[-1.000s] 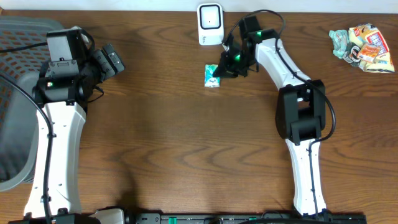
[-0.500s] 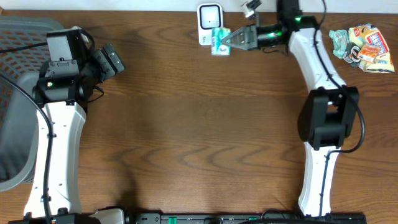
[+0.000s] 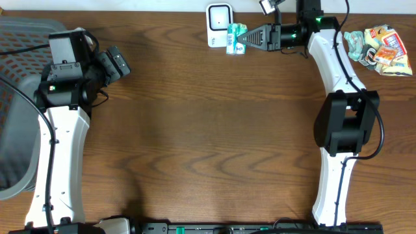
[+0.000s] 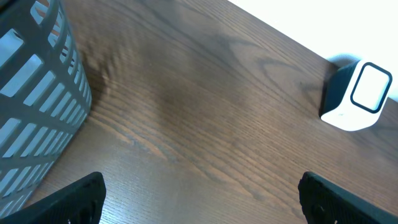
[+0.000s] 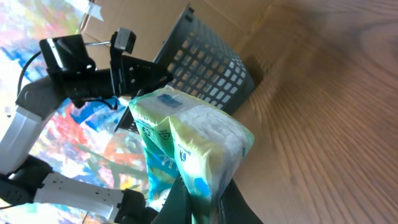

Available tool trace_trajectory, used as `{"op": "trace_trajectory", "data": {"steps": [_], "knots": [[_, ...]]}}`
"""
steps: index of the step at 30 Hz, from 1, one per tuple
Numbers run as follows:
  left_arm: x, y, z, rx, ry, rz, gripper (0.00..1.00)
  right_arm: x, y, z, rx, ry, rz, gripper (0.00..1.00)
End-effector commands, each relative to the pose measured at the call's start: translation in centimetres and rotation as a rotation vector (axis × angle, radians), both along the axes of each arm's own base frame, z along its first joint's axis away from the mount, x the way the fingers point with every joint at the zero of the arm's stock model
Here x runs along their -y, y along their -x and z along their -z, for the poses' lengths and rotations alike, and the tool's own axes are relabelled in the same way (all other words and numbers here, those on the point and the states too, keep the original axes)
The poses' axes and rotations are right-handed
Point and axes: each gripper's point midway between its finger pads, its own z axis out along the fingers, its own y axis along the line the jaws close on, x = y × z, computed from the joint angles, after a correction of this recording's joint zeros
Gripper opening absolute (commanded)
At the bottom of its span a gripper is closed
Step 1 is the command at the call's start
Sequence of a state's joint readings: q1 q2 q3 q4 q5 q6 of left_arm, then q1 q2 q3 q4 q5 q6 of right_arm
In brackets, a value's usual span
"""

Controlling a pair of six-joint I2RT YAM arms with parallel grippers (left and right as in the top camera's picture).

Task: Scan the item barcode
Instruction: 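Lift the teal pack and hold it before the scanner window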

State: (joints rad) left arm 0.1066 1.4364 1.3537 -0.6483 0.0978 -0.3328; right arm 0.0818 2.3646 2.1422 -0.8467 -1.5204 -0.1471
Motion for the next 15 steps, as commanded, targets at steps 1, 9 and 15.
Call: {"op": "trace_trajectory", "data": {"steps": [1, 9, 15], "knots": [[-0.29, 0.01, -0.07, -0.001, -0.012, -0.008, 0.98, -0.85, 0.89, -1.33, 0.040, -0.040, -0.039, 0.01], [-0.29, 0.01, -0.07, -0.001, -0.012, -0.008, 0.98, -1.01, 0.89, -1.36, 0.051, -0.041, -0.043, 0.01], [-0.29, 0.01, -0.07, -0.001, -0.012, -0.008, 0.98, -1.76, 1.11, -1.13, 0.050, -0.027, -0.051, 0.01]]}}
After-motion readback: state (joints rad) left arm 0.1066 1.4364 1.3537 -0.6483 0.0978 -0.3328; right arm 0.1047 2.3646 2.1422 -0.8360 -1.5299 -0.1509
